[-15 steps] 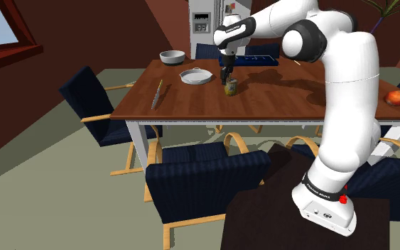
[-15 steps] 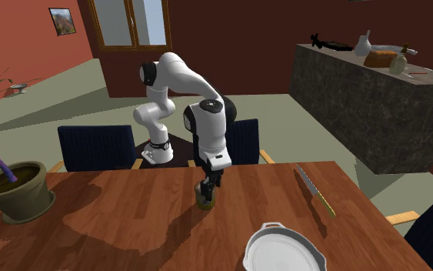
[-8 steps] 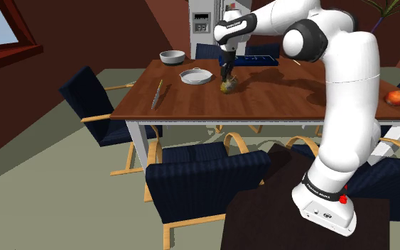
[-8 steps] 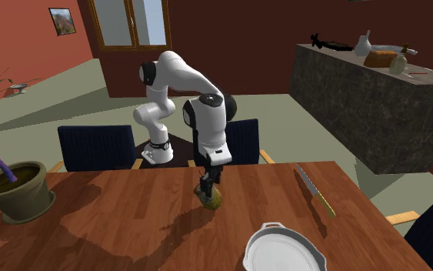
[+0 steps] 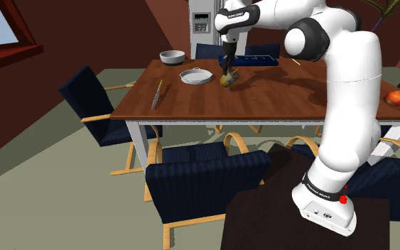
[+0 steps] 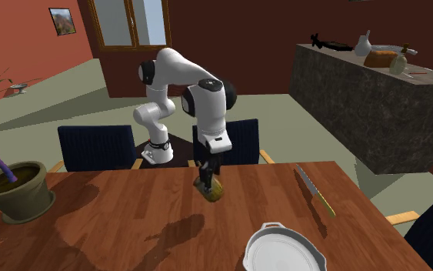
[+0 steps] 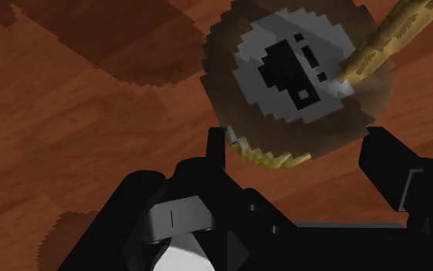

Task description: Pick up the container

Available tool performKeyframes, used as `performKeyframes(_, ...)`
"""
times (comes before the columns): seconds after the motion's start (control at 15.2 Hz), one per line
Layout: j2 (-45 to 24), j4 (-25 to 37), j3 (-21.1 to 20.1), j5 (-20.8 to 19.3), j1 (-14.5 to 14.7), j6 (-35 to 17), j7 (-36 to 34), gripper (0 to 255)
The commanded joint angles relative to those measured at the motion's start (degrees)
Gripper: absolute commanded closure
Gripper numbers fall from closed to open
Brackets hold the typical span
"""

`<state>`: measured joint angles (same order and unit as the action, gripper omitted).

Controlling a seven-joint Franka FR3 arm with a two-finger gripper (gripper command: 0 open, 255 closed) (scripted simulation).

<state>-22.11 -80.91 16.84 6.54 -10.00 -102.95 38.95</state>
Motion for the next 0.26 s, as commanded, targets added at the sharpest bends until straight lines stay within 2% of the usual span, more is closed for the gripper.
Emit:
performKeyframes(0.0,-0.22,1.85,0.0,0.03,-0.1,1.62,-0.09,255)
performKeyframes(0.2,-0.26,2.8,0.02,0.02,-0.17,2.53,-0.12,255)
